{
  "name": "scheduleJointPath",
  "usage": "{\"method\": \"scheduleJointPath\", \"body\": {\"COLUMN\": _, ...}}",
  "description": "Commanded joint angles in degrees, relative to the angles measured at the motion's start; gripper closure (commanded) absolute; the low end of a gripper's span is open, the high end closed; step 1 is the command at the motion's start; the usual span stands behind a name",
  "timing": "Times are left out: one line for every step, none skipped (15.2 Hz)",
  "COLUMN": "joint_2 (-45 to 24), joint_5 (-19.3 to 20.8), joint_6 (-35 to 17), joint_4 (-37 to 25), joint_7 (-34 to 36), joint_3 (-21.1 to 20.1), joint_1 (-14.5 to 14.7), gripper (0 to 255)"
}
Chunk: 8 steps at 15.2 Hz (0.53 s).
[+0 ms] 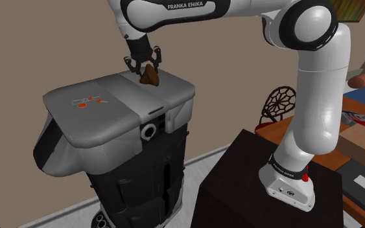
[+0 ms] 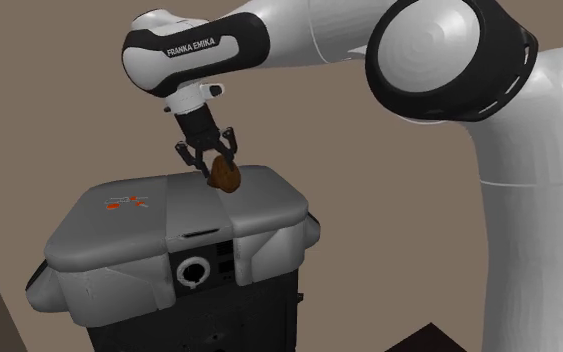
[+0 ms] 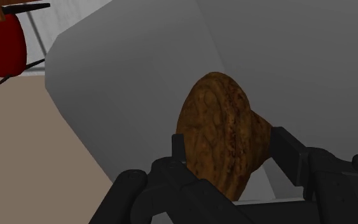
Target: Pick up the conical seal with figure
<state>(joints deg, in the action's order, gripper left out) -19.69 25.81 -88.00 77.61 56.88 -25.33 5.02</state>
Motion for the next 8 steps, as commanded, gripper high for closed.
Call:
{"method": "scheduleJointPath", "body": {"joint_2": -0.4, "joint_5": 0.2, "joint_6": 1.9, "joint_4": -2.3, "joint_7": -0.5, "joint_3": 0.0, "joint_1": 0.4, "gripper": 255}}
{"method": "scheduleJointPath", "body": {"joint_2": -0.5, "joint_5": 0.2, "joint_6": 2.7, "joint_4": -3.3, "joint_7": -0.7, "joint_3": 0.0, "joint_1": 0.6, "gripper": 255}}
{"method": "scheduleJointPath", "body": {"joint_2": -0.7, "joint_5": 0.3, "joint_6": 3.5, "joint_4": -4.4, "joint_7": -0.9, "joint_3": 0.0, "joint_1": 0.8, "gripper": 255}}
{"method": "scheduleJointPath", "body": {"joint_2": -0.9, "joint_5": 0.4, "joint_6": 4.4, "joint_4": -5.5, "joint_7": -1.2, "joint_3": 0.0, "joint_1": 1.0, "gripper": 255}}
{"method": "scheduleJointPath", "body": {"joint_2": -1.2, "joint_5": 0.6, "joint_6": 5.3, "joint_4": -6.6, "joint_7": -1.4, "joint_3": 0.0, "joint_1": 1.2, "gripper": 255}}
{"method": "scheduleJointPath", "body": {"joint_2": -1.5, "joint_5": 0.7, "joint_6": 6.1, "joint_4": -7.8, "joint_7": -1.6, "joint_3": 0.0, "joint_1": 1.4, "gripper": 255}}
{"method": "scheduleJointPath", "body": {"joint_2": -1.8, "joint_5": 0.9, "joint_6": 7.0, "joint_4": -9.0, "joint_7": -1.9, "joint_3": 0.0, "joint_1": 1.7, "gripper": 255}}
{"method": "scheduleJointPath", "body": {"joint_2": -1.8, "joint_5": 0.9, "joint_6": 7.2, "joint_4": -9.2, "joint_7": -1.9, "joint_3": 0.0, "joint_1": 1.7, "gripper": 255}}
